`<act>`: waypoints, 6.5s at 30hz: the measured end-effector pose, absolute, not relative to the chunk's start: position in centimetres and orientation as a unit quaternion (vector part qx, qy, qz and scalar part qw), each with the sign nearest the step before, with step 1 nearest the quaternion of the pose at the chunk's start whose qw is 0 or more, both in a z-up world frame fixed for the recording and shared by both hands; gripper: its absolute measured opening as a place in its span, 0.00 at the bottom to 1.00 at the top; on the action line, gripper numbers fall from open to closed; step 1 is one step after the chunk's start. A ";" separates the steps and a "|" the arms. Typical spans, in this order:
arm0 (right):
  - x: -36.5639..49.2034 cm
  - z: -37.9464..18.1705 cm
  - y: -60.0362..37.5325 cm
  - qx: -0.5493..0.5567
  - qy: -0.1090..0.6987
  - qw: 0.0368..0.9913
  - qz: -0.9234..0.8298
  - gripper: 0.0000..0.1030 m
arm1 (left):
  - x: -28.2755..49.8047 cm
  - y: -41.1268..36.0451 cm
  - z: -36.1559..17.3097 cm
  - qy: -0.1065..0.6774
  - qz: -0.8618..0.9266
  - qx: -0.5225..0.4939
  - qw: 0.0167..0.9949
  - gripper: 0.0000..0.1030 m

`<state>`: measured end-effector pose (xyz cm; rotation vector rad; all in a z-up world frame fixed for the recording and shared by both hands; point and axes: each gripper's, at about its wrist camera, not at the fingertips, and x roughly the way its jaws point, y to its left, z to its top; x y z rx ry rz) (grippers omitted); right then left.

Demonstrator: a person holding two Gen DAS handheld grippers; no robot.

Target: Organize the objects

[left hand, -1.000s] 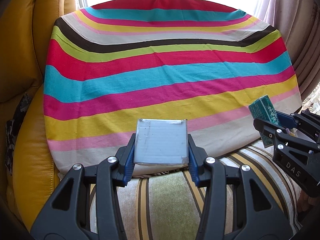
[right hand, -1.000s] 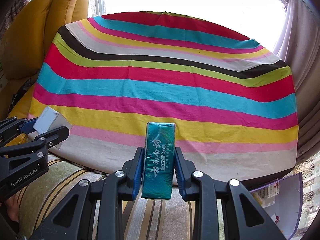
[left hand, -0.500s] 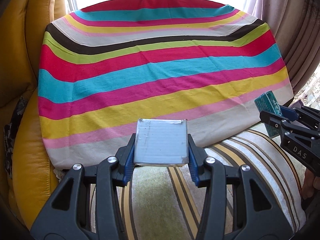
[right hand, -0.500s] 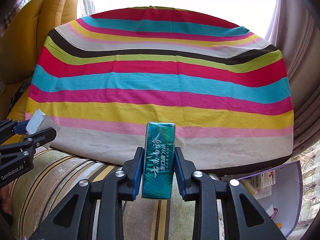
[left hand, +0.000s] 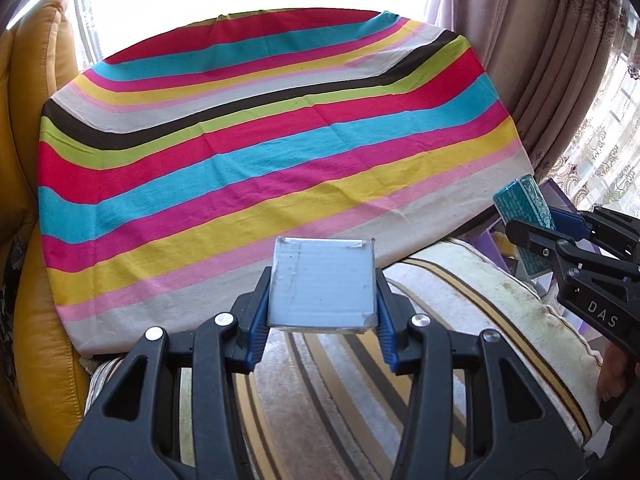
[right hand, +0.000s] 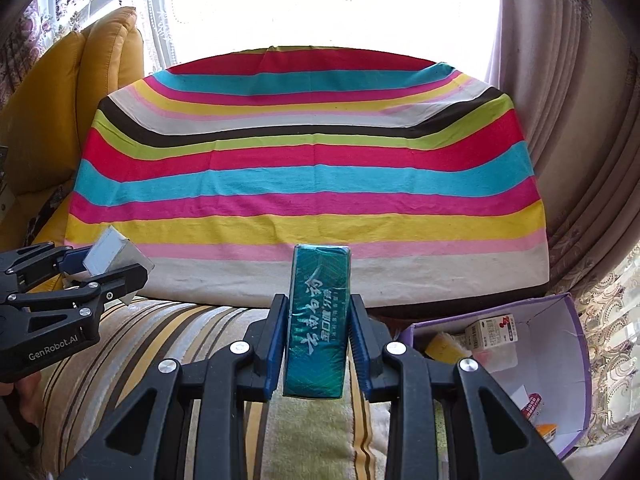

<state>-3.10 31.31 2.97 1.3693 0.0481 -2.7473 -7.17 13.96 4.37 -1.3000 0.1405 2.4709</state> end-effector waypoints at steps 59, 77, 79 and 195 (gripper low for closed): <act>6.8 3.6 50.4 0.427 -0.017 -0.239 -0.872 0.69 | -3.4 32.9 3.2 0.077 0.778 -0.541 0.311 0.85; 7.1 3.3 48.6 0.442 0.008 -0.256 -0.860 0.78 | -3.9 30.9 0.5 -0.022 0.738 -0.587 0.333 0.99; 7.0 2.9 48.9 0.454 0.003 -0.254 -0.854 0.78 | -4.3 30.5 0.3 -0.037 0.735 -0.587 0.337 0.99; 0.8 2.6 24.1 0.468 0.019 0.052 -0.882 0.81 | 1.7 5.1 4.1 0.016 0.874 -0.486 -0.022 1.00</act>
